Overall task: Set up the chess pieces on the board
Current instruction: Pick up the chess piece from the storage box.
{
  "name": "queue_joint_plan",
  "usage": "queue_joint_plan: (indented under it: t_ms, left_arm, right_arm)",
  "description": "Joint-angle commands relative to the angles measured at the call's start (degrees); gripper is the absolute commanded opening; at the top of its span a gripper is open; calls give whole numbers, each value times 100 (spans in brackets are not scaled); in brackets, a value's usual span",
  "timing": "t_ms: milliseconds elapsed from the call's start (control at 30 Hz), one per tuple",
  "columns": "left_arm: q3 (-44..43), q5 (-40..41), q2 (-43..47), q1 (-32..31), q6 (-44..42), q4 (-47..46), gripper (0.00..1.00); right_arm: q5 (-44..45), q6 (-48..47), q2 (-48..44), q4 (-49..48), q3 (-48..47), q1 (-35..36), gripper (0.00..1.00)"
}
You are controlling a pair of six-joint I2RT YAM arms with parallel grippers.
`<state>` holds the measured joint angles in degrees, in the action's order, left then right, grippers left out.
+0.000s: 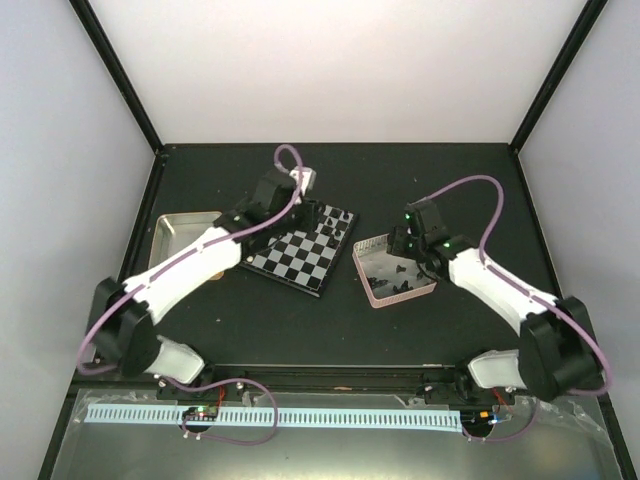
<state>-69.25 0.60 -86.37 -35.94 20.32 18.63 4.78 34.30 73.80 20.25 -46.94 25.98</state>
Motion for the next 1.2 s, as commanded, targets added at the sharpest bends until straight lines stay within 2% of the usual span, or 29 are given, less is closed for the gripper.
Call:
queue_joint_plan:
  t_ms: [0,167,333,500,733,1000,1167]
  left_arm:
    - [840,-235,1038,41,67,-707,44]
    - [1658,-171,2144,33,198,-1327,48]
    - [2294,89,2565,40,566,-1687,49]
    - [2563,221,2875,38,601,-1783,49]
    - [2775,403,3107,42,528,-1899,53]
    - [2791,456,3093,47,497,-1900,54]
    - [2786,462,3048,44,497,-1913,54]
  right_arm:
    - [-3,-463,634,542,-250,-66,58]
    - [47,-594,1332,147,-464,-85,57]
    - [233,-621,2189,-42,-791,-85,49]
    - [412,-636,2553,-60,-951,-93,43]
    - [516,-664,2861,-135,-1024,-93,38]
    - [678,-594,2998,84,-1161,-93,17]
    - [680,-507,2820,167,-1058,-93,19]
